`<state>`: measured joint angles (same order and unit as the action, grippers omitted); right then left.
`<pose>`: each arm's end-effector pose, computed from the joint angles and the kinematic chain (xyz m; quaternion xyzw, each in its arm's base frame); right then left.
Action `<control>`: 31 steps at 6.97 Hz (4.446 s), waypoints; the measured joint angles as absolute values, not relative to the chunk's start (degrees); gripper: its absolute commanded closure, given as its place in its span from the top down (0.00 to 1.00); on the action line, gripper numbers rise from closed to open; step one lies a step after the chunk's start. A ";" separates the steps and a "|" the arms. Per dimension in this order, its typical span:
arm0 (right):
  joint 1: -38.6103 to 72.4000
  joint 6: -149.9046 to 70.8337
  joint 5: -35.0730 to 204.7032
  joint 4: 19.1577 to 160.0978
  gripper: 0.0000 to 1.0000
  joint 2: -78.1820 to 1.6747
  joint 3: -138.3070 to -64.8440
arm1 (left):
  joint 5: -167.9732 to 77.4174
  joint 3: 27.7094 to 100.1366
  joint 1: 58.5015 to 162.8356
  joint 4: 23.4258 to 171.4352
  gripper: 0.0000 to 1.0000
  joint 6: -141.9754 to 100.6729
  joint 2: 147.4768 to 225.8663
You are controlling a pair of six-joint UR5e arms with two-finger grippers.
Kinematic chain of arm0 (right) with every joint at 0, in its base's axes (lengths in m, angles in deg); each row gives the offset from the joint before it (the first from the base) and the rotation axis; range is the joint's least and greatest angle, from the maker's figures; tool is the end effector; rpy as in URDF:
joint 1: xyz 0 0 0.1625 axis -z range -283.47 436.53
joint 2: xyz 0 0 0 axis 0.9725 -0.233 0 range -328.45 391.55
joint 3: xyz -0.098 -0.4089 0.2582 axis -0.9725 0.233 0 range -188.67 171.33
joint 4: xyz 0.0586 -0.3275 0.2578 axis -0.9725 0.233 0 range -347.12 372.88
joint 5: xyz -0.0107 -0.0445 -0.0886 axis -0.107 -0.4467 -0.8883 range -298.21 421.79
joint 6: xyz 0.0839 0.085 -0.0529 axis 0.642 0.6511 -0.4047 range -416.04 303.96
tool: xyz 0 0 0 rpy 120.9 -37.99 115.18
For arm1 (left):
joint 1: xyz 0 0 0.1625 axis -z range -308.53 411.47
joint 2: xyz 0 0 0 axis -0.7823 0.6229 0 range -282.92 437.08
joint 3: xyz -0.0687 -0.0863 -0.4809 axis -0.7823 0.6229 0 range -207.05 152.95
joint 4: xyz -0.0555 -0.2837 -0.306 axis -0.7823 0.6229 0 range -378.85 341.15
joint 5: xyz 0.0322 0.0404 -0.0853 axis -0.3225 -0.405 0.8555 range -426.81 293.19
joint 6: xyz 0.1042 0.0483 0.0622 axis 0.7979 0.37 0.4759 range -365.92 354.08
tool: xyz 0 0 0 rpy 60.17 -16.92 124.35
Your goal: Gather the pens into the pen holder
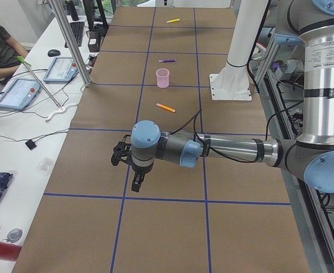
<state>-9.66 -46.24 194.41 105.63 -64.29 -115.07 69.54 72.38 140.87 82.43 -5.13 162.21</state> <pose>0.0144 -0.4561 0.6618 0.0200 -0.3675 0.0239 0.9295 -0.0338 -0.4770 0.6819 0.1273 0.3896 0.0653 0.9098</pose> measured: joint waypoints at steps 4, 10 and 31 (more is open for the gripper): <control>-9.81 -46.26 206.06 100.95 1.00 -70.36 -113.12 | 74.07 72.08 139.77 87.26 1.00 -5.18 161.94; -9.21 -50.53 202.19 88.34 0.98 -70.64 -103.50 | 73.50 72.23 131.50 89.76 1.00 -14.57 164.26; -2.90 -70.81 193.69 88.44 0.17 -59.64 -77.04 | 70.70 71.25 129.17 90.75 1.00 -16.70 165.85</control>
